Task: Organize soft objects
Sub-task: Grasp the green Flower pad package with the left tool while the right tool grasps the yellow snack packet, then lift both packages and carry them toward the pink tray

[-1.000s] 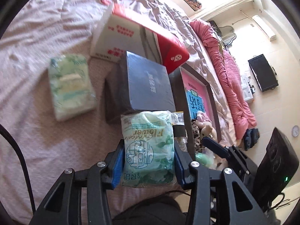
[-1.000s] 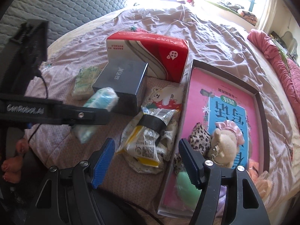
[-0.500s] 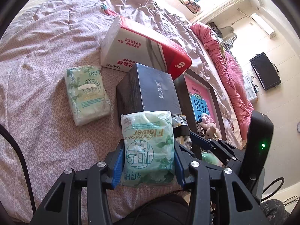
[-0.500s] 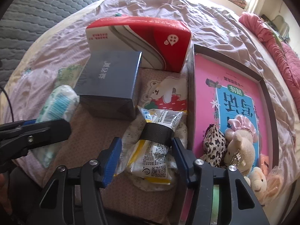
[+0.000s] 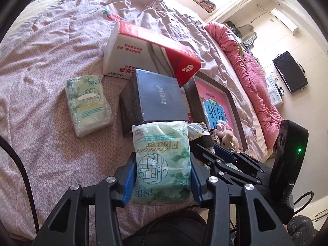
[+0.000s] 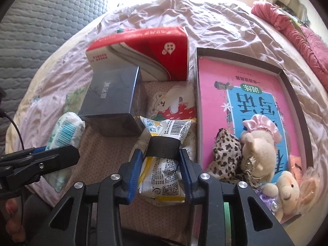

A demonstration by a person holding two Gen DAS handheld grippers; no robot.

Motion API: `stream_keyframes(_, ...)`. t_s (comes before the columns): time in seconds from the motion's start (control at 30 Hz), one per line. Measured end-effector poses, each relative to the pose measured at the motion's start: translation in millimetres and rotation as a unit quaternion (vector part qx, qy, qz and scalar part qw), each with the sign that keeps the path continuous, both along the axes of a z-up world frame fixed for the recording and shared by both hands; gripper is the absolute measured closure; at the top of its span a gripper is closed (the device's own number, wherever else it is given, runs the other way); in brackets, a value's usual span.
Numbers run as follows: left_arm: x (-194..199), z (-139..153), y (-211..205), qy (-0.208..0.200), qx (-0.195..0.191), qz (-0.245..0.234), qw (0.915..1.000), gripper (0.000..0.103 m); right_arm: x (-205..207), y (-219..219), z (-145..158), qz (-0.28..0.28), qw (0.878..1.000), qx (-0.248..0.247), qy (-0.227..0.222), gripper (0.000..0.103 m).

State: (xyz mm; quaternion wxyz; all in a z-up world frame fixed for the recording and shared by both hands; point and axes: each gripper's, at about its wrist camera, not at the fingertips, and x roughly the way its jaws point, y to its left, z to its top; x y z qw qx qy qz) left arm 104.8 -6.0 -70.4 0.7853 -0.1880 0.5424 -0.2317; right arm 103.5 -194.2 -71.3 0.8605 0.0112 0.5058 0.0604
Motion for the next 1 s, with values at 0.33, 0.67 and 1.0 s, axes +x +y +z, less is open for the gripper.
stream_keyframes(0.33, -7, 14, -7, -0.010, 0.010, -0.001, 0.9999, 0.057, 3, -5, -8, -0.008, 0.999, 0.020, 0.023, 0.070)
stream_keyframes(0.67, -11, 14, -12, -0.008, 0.016, -0.007, 0.9998, 0.057, 18, 11, -27, -0.008, 0.999, -0.014, 0.048, 0.062)
stream_keyframes(1.0, -12, 16, -13, -0.005, 0.019, -0.007, 0.9998, 0.057, 11, -5, -11, -0.009, 1.000, 0.022, 0.008, 0.068)
